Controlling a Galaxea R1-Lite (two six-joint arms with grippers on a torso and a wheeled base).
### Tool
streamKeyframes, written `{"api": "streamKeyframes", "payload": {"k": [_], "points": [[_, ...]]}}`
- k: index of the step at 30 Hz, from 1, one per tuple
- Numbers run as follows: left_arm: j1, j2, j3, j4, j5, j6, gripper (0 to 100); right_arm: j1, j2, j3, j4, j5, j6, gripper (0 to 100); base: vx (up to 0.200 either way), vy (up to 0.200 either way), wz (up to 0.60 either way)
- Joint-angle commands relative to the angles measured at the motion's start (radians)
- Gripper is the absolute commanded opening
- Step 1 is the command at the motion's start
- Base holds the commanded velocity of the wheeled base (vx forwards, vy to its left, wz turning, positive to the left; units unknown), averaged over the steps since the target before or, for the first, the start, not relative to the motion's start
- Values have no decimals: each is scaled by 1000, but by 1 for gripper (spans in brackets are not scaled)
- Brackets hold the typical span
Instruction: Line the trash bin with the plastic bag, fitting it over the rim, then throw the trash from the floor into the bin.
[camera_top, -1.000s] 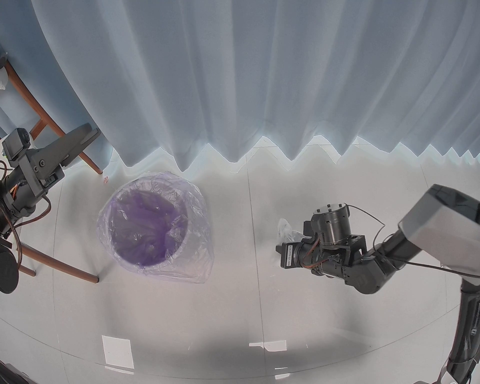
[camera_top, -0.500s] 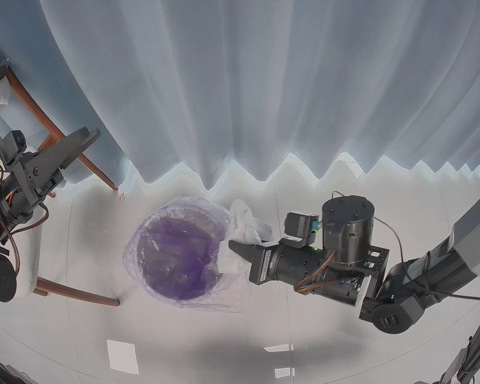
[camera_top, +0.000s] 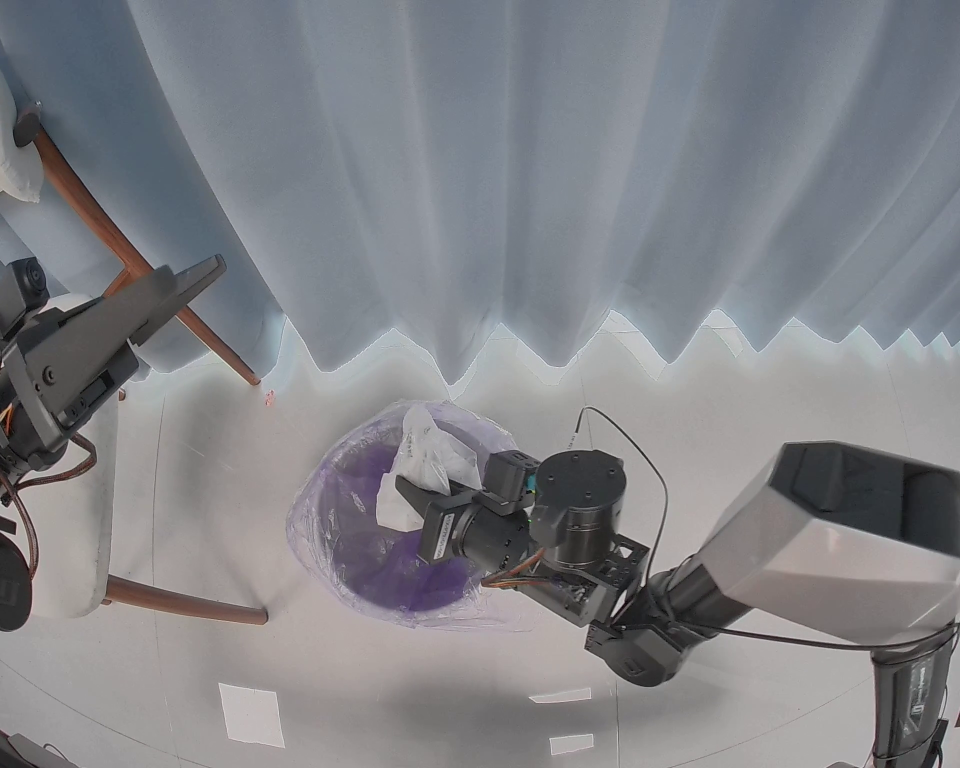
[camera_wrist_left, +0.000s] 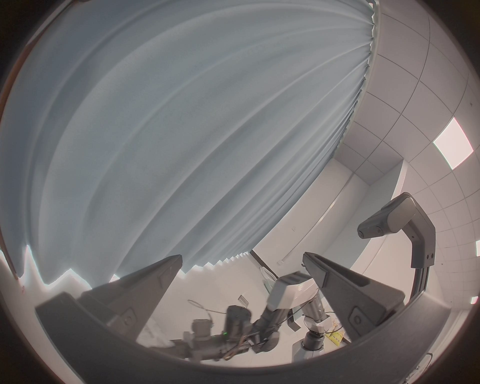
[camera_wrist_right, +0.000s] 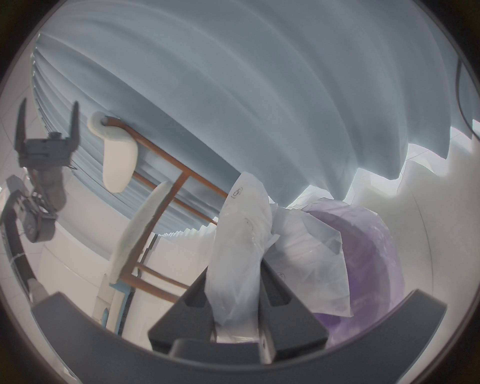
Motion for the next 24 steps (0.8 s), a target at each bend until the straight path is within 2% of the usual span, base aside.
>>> {"api": "streamKeyframes", "payload": {"k": [1, 13, 14, 20, 24], "points": [[-27, -21, 11, -1, 0, 1, 100, -7, 187, -155, -15, -20, -22, 0, 0, 0, 0], [-27, -21, 16, -1, 0, -1, 100, -6, 245, -164, -20, -24, -35, 0, 0, 0, 0], [-25, -21, 16, -1, 0, -1, 100, -6, 242, -164, -20, -24, -35, 100, 0, 0, 0], [-27, -21, 16, -1, 0, 1, 100, 5, 218, -151, -64, -29, -30, 100, 0, 0, 0], [-27, -21, 14, -1, 0, 10, 100, 3, 112, -74, -66, -30, -33, 100, 0, 0, 0]]}}
